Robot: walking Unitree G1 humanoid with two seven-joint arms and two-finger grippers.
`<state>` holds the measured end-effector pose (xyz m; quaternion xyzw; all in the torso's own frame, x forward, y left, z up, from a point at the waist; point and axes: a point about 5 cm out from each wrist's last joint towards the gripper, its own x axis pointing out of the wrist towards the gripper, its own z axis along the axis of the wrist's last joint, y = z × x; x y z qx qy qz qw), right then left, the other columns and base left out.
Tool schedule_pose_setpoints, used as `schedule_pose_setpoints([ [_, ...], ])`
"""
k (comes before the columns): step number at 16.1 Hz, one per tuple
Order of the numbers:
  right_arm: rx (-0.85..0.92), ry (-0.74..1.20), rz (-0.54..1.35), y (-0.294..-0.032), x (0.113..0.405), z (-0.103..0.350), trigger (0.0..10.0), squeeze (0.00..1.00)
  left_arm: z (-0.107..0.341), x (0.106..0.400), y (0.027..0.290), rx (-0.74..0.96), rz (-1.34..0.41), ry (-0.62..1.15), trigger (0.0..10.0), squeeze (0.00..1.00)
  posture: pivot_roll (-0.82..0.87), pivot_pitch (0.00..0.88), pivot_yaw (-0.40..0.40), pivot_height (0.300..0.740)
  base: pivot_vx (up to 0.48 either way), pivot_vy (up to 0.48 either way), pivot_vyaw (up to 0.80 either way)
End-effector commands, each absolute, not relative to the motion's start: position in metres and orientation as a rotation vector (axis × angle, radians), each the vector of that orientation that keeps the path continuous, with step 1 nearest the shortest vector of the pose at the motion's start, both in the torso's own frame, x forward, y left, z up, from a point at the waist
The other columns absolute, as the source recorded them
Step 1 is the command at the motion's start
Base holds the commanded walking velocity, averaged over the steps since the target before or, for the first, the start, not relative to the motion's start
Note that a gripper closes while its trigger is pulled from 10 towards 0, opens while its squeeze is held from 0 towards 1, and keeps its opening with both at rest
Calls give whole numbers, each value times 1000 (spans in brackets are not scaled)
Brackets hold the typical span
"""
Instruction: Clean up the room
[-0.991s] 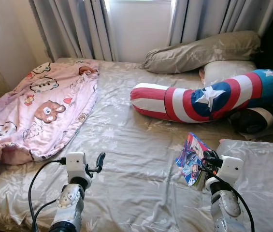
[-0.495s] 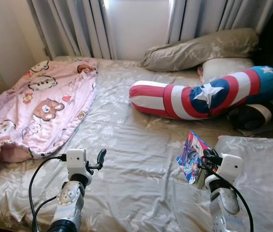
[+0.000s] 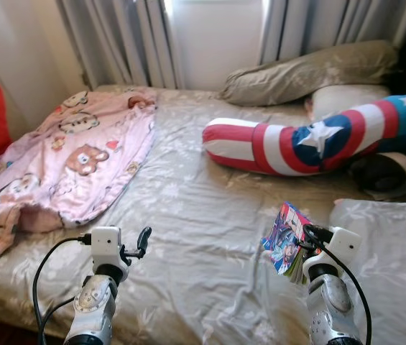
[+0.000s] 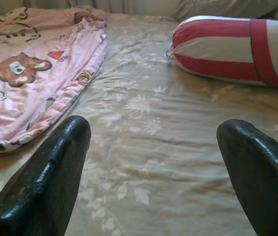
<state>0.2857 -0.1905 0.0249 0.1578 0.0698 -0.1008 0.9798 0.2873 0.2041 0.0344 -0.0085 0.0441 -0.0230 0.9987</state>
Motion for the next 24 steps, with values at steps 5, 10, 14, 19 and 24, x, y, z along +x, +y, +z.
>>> schedule_pose_setpoints([
  [5, 320, 95, -183, -189, 294, 33, 10000, 0, 32, 283, 203, 0, -60, 103, 10000, 0, 17, 18, 46, 665, 0, 0, 0],
  [10, 612, -20, -209, -193, 325, 61, 10000, 0, 34, 277, 214, 23, -48, 103, 10000, 0, 44, 38, 62, 665, 0, 0, 0],
  [14, 788, -30, -269, -201, 340, 69, 10000, 0, 32, 271, 217, 41, -56, 118, 10000, 0, 80, 62, 76, 665, 0, 0, 0],
  [19, 915, -7, -387, -214, 337, 61, 10000, 0, 31, 250, 230, 80, -69, 141, 10000, 0, 145, 115, 103, 665, 0, 0, 0],
  [24, 972, 39, -552, -233, 309, 30, 10000, 0, 33, 236, 234, 103, -89, 163, 10000, 0, 161, 154, 119, 665, 0, 0, 0],
])
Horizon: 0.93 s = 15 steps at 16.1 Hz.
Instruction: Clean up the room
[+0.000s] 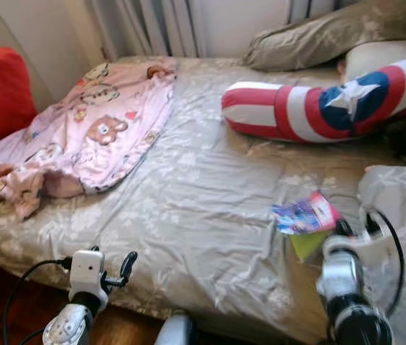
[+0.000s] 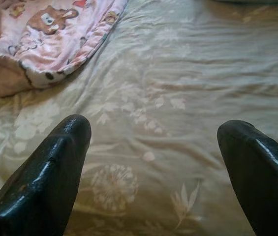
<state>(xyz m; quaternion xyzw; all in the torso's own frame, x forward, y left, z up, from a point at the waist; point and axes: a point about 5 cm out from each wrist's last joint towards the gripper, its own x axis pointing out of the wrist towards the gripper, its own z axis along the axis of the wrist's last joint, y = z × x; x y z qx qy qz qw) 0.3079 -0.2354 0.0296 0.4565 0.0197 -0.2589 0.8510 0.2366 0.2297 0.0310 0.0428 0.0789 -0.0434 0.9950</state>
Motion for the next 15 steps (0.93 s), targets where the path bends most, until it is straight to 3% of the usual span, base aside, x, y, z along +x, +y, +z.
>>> schedule_pose_setpoints([
  [1, 963, 43, -567, -235, 305, 26, 10000, 0, 34, 234, 234, 103, -90, 166, 10000, 0, 158, 158, 121, 665, 0, 0, 0],
  [6, 882, 117, -703, -254, 272, 1, 10000, 0, 33, 230, 230, 96, -99, 189, 10000, 0, 158, 167, 125, 665, 0, 0, 0],
  [15, 814, 205, -730, -254, 266, -6, 10000, 0, 34, 228, 230, 97, -100, 210, 10000, 0, 156, 165, 128, 665, 0, 0, 0],
])
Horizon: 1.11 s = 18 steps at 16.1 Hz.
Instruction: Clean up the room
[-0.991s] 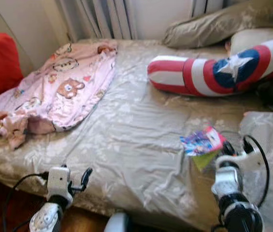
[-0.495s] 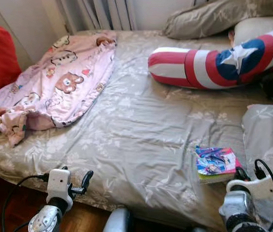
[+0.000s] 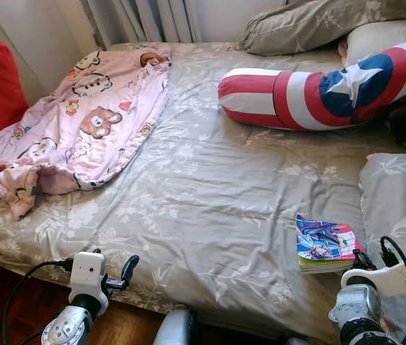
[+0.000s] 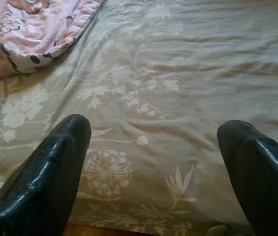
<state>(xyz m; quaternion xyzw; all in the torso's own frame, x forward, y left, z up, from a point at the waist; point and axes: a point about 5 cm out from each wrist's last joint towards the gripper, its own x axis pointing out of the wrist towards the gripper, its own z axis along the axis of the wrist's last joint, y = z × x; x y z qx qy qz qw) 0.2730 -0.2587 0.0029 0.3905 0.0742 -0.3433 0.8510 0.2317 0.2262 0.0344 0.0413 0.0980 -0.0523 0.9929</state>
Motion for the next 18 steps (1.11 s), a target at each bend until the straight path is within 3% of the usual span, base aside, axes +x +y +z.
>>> schedule_pose_setpoints([
  [1, 813, 210, -730, -253, 266, -7, 10000, 0, 34, 228, 230, 97, -101, 212, 10000, 0, 158, 167, 128, 665, 0, 0, 0],
  [8, 763, 292, -818, -261, 251, -17, 10000, 0, 34, 227, 228, 93, -107, 219, 10000, 0, 157, 173, 130, 665, 0, 0, 0],
  [16, 637, 339, -772, -272, 255, -11, 10000, 0, 33, 227, 229, 94, -110, 232, 10000, 0, 153, 171, 132, 665, 0, 0, 0],
  [17, 633, 339, -768, -272, 255, -11, 10000, 447, 33, 227, 229, 93, -111, 233, 10000, 0, 152, 173, 132, 665, 0, 0, 0],
  [18, 633, 340, -768, -272, 254, -12, 10000, 1000, 32, 227, 228, 92, -112, 234, 10000, 0, 151, 172, 133, 665, 0, 0, 0],
])
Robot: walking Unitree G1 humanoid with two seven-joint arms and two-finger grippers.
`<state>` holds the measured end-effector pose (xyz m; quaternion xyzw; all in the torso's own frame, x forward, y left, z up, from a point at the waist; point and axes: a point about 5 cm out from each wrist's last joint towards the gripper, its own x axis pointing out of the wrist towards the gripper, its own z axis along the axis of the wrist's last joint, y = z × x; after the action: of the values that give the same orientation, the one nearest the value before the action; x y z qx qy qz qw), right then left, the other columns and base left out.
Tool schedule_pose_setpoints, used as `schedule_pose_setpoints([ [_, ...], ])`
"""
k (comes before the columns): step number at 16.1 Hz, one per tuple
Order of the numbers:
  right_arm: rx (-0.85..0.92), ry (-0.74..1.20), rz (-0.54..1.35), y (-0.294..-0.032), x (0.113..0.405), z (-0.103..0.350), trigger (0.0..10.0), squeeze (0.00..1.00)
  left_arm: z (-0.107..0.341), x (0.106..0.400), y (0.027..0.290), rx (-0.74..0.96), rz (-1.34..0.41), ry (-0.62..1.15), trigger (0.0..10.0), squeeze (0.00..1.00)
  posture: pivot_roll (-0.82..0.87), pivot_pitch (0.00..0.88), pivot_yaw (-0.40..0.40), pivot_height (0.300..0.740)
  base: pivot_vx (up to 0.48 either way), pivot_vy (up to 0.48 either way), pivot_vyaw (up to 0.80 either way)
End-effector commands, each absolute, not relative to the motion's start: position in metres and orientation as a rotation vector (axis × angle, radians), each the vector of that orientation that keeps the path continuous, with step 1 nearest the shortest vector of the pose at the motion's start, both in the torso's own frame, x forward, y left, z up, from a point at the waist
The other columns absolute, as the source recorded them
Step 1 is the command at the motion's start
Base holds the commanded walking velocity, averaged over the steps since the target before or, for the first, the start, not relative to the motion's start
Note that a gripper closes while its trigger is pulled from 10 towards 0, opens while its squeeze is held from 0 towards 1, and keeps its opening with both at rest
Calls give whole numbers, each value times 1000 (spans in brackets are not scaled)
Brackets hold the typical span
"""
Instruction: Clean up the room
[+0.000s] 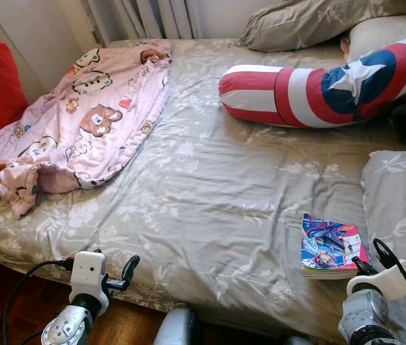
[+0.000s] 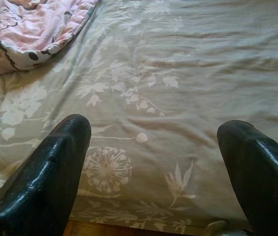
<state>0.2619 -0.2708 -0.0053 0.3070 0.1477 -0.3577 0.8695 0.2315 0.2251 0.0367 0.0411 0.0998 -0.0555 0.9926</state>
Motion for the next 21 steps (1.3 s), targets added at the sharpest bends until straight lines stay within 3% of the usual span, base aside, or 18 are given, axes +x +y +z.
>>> schedule_pose_setpoints([
  [1, 632, 341, -769, -272, 253, -12, 10000, 1000, 32, 227, 228, 92, -114, 234, 10000, 0, 151, 171, 136, 665, 0, 0, 0],
  [3, 618, 348, -767, -270, 252, -14, 10000, 1000, 32, 228, 227, 96, -121, 237, 10000, 0, 150, 170, 135, 665, 0, 0, 0],
  [5, 615, 348, -777, -271, 250, -15, 10000, 592, 32, 230, 227, 94, -118, 236, 10000, 0, 149, 168, 133, 665, 0, 0, 0],
  [6, 612, 349, -786, -272, 249, -15, 10000, 0, 32, 230, 227, 93, -117, 235, 10000, 0, 148, 165, 132, 665, 0, 0, 0],
  [9, 540, 354, -715, -269, 250, -15, 10000, 0, 28, 236, 224, 85, -115, 242, 10000, 0, 128, 133, 110, 665, 0, 0, 0],
  [14, 255, 458, -339, -223, 240, -33, 10000, 0, 1, 246, 213, 32, -76, 341, 10000, 0, 68, 43, 65, 665, 0, 0, 0],
  [16, 238, 492, -296, -217, 231, -41, 10000, 0, -9, 249, 202, 17, -89, 379, 10000, 0, 60, 12, 45, 665, 0, 0, 0],
  [21, 187, 636, -224, -214, 217, -55, 10000, 0, -38, 241, 192, -21, -40, 563, 10000, 0, 32, 0, -6, 719, 0, 0, 0],
])
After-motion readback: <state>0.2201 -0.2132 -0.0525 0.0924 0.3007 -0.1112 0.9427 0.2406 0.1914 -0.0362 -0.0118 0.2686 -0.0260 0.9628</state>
